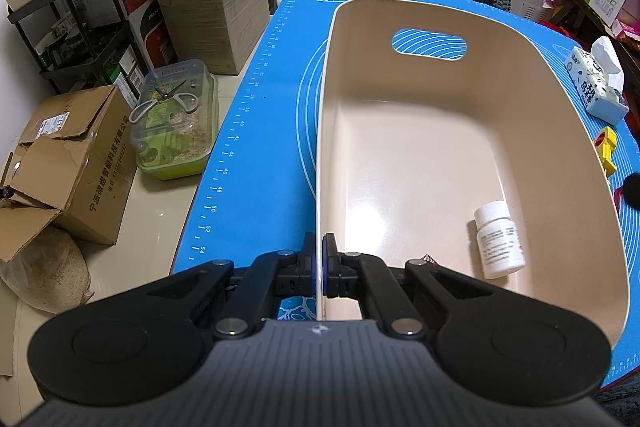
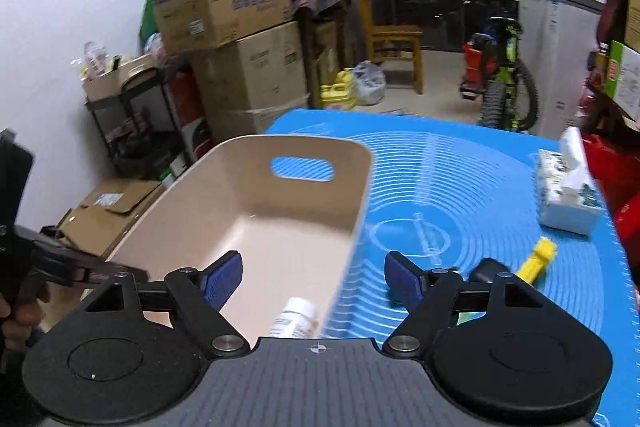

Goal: Organize rigid objects
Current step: 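Grasp the white charger block with the right tool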

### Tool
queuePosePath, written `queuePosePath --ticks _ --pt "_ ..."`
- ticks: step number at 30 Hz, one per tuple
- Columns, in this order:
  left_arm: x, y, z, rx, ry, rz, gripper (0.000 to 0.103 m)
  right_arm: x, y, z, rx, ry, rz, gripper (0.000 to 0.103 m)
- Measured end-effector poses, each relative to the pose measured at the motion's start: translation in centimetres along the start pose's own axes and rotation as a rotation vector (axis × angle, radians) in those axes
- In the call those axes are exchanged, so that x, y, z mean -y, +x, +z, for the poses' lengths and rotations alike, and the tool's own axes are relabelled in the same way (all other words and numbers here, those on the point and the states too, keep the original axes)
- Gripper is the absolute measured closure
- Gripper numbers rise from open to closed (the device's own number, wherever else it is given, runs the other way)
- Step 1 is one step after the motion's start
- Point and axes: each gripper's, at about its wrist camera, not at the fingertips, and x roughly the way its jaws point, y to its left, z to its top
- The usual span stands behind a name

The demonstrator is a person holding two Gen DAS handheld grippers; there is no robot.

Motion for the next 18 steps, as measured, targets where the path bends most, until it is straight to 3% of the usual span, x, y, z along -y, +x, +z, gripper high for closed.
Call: queuePosePath --ticks 8,18 --pt "0.0 0.0 0.0 0.0 0.0 0.0 0.099 4.5 0.5 -0.9 -0.01 0.091 -0.086 0.021" --pt "-0.1 -0.1 0.0 -0.001 -0.001 0.0 0.099 7.9 2.4 -3.1 -0.116 0.139 -0.152 0.021"
